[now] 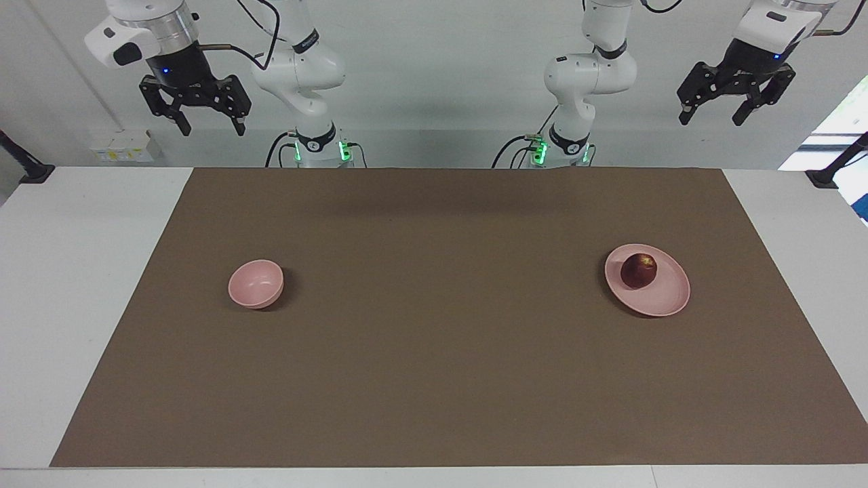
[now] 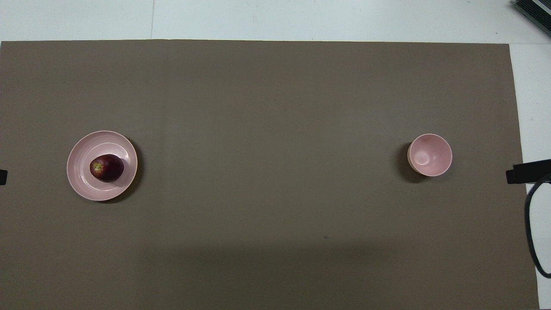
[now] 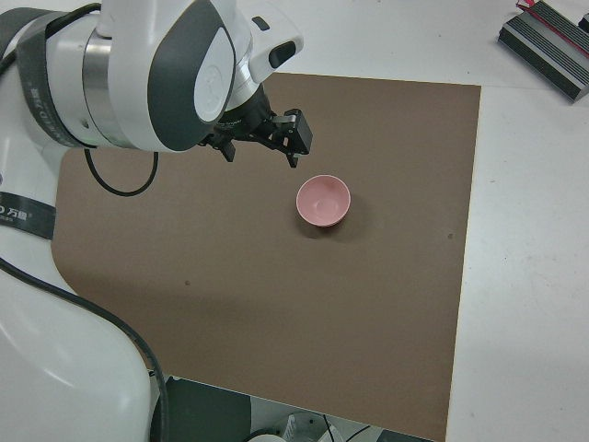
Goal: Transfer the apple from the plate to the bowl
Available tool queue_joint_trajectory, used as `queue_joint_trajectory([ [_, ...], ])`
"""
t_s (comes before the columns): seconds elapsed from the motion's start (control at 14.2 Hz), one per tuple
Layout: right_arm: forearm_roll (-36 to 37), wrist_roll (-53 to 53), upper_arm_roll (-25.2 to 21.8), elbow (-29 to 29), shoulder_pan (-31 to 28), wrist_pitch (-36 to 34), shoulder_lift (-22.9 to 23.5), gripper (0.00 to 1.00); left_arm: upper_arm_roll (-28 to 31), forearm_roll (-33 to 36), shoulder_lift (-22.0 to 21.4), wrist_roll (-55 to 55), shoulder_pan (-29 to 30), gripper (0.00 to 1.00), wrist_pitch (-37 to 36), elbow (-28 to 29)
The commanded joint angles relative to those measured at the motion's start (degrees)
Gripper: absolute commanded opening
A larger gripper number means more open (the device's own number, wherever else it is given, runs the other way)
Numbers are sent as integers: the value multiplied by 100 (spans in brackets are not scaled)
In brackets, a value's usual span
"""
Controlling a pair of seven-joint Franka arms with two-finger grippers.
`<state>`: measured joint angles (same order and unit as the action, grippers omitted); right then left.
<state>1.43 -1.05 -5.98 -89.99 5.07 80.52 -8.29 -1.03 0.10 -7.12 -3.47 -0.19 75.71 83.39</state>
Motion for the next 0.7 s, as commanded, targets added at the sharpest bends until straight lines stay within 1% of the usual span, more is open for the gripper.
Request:
queue_joint_trajectory([
  [0.0, 77, -142, 18, -115, -24, 131, -94, 100, -55, -90, -140, -119, 107, 100, 32, 152],
  [0.42, 77, -142, 18, -107, -24, 131, -94, 100, -108, -54, -122, -49, 81, 100, -56, 108],
  [0.63, 77, -142, 18, -107, -24, 131, -94, 100, -108, -54, -123, -13, 81, 100, 22, 134],
])
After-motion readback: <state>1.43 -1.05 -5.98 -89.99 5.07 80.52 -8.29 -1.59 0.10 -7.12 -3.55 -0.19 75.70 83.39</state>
